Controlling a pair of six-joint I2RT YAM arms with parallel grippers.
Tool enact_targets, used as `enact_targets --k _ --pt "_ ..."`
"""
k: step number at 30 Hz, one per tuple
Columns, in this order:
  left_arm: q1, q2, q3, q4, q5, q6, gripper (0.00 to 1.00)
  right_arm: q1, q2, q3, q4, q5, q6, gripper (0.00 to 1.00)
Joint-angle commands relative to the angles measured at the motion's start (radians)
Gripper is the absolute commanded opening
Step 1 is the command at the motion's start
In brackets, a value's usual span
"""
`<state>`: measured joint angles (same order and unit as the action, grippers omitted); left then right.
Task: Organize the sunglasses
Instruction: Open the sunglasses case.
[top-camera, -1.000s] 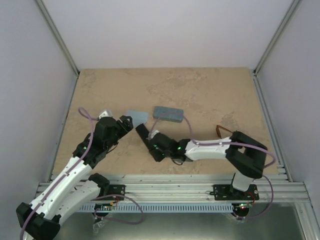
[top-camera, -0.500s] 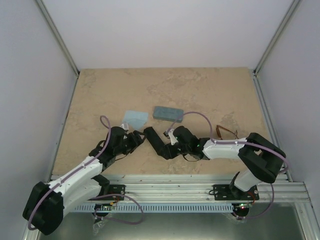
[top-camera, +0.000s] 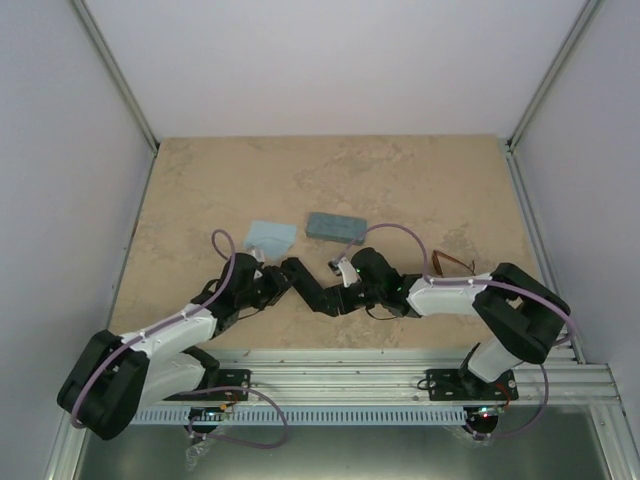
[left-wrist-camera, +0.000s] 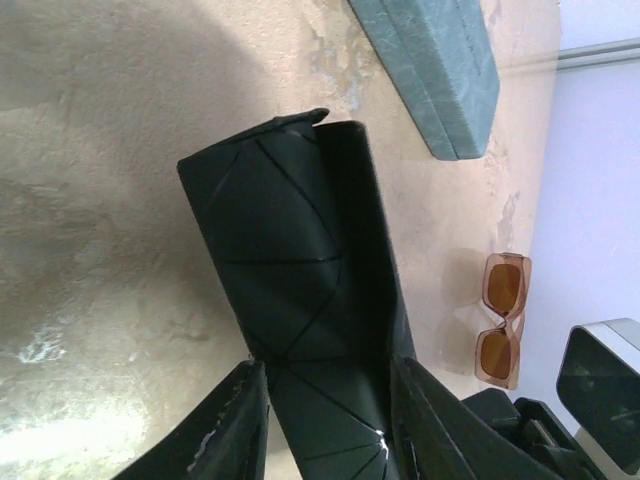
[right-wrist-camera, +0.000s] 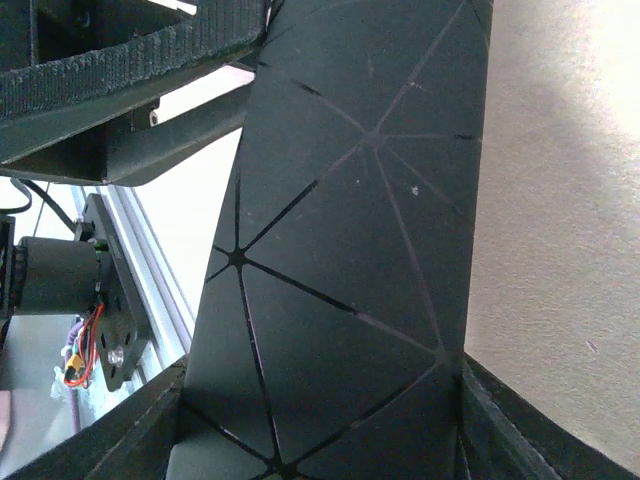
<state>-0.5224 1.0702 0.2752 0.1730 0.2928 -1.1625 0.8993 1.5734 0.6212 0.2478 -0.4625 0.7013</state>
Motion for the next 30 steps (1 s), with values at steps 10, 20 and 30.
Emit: enact_targets --k 10,20,30 --pt "0.004 0.059 -0.073 0.164 0.031 -0.088 0.35 -0.007 0.049 0.021 0.076 -0.063 0.024 0.41" --pt "-0.001 0.123 -0.067 0.272 0.119 -0.088 0.47 -0.006 0.093 0.045 0.070 -0.106 -0.013 0.43" --pt "-0.095 0.292 -0.024 0.286 0.132 -0.088 0.49 -0.004 0.147 0.090 0.003 -0.092 -0.058 0.59"
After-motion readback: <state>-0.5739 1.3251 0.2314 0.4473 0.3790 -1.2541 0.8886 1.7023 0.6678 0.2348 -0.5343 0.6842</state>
